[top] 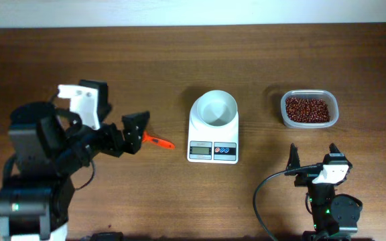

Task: Scoop and weigh 50g on scale
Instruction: 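Move the left gripper over the orange-red scoop's cup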

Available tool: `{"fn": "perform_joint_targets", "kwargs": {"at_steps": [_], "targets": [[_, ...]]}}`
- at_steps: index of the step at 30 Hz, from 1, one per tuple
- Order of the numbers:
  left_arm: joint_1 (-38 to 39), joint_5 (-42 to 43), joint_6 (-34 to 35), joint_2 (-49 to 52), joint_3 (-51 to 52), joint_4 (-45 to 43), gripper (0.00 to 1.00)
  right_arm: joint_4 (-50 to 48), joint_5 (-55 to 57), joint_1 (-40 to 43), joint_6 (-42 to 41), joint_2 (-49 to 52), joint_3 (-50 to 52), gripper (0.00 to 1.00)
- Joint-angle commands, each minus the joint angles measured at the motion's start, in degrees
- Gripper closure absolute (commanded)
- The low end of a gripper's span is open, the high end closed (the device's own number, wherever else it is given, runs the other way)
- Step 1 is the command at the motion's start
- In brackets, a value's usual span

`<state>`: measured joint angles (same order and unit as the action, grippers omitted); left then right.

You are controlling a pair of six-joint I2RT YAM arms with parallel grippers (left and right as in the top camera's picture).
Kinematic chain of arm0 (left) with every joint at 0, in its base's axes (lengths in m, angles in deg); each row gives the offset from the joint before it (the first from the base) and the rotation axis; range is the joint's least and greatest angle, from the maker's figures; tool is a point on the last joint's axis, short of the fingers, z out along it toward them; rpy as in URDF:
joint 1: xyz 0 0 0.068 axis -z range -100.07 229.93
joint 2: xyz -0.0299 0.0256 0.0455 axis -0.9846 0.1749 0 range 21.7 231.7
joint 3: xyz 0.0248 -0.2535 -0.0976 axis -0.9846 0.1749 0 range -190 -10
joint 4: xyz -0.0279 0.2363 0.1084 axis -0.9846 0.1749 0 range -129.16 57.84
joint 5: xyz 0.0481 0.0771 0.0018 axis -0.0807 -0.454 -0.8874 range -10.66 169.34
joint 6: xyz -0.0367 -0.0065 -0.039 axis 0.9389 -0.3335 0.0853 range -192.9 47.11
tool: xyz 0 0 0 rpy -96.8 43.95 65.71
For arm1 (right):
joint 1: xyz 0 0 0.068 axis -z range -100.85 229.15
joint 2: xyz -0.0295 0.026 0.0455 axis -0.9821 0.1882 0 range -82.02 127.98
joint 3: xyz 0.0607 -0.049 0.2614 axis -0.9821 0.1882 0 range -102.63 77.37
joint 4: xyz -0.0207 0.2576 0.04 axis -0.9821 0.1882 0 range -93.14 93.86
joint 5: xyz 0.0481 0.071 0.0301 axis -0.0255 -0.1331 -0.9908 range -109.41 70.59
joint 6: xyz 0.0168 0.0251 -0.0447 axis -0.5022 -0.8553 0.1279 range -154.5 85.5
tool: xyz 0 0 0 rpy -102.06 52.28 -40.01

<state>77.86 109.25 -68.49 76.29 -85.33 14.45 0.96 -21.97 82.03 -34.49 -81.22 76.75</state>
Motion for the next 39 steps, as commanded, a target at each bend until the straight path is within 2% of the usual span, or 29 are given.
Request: {"fn": "perform_joint_targets", "kwargs": {"at_steps": [1, 3, 5, 6, 8, 11, 13, 17, 21, 25, 31, 39], "targets": [[-0.35, 7.32, 0.76, 2.84, -0.72, 0.11, 0.0, 0.35, 0.26, 0.15, -0.22, -0.44, 0.31, 0.01], [-0.33, 6.54, 1.16, 4.66, -0.72, 0.11, 0.01, 0.35, 0.26, 0.15, -0.22, -0.44, 0.31, 0.01], [-0.35, 2.78, 5.79, 6.51, -0.72, 0.39, 0.01, 0.35, 0.26, 0.15, -0.22, -0.44, 0.31, 0.01], [-0.35, -0.92, 9.81, 7.48, -0.72, 0.83, 0.01, 0.35, 0.26, 0.15, -0.22, -0.44, 0.31, 0.01], [-0.35, -13.94, 25.0, 9.97, -0.72, 4.07, 0.01, 0.35, 0.26, 0.15, -0.22, -0.44, 0.31, 0.01], [-0.35, -24.46, 41.31, 13.66, -0.72, 10.6, 0.0, 0.35, 0.26, 0.15, -0.22, -0.44, 0.31, 0.01], [-0.35, -25.77, 45.44, 15.74, -0.72, 13.07, 0.03, 0.35, 0.26, 0.15, -0.22, -0.44, 0.31, 0.01], [-0.33, -26.75, 48.26, 21.57, -0.68, 15.08, 0.12, 0.35, 0.26, 0.15, -0.22, -0.44, 0.31, 0.01], [-0.33, -26.73, 50.38, 27.52, -0.68, 16.15, 0.17, 0.35, 0.26, 0.15, -0.22, -0.44, 0.31, 0.01], [-0.33, -26.73, 50.49, 33.94, -0.68, 16.11, 0.24, 0.35, 0.26, 0.15, -0.22, -0.44, 0.31, 0.01], [-0.33, -26.73, 51.56, 42.29, -0.68, 16.13, 0.25, 0.35, 0.26, 0.15, -0.22, -0.44, 0.31, 0.01], [-0.28, -26.75, 51.98, 48.76, -0.68, 13.09, 0.36, 0.35, 0.26, 0.15, -0.22, -0.44, 0.31, 0.01]]}}
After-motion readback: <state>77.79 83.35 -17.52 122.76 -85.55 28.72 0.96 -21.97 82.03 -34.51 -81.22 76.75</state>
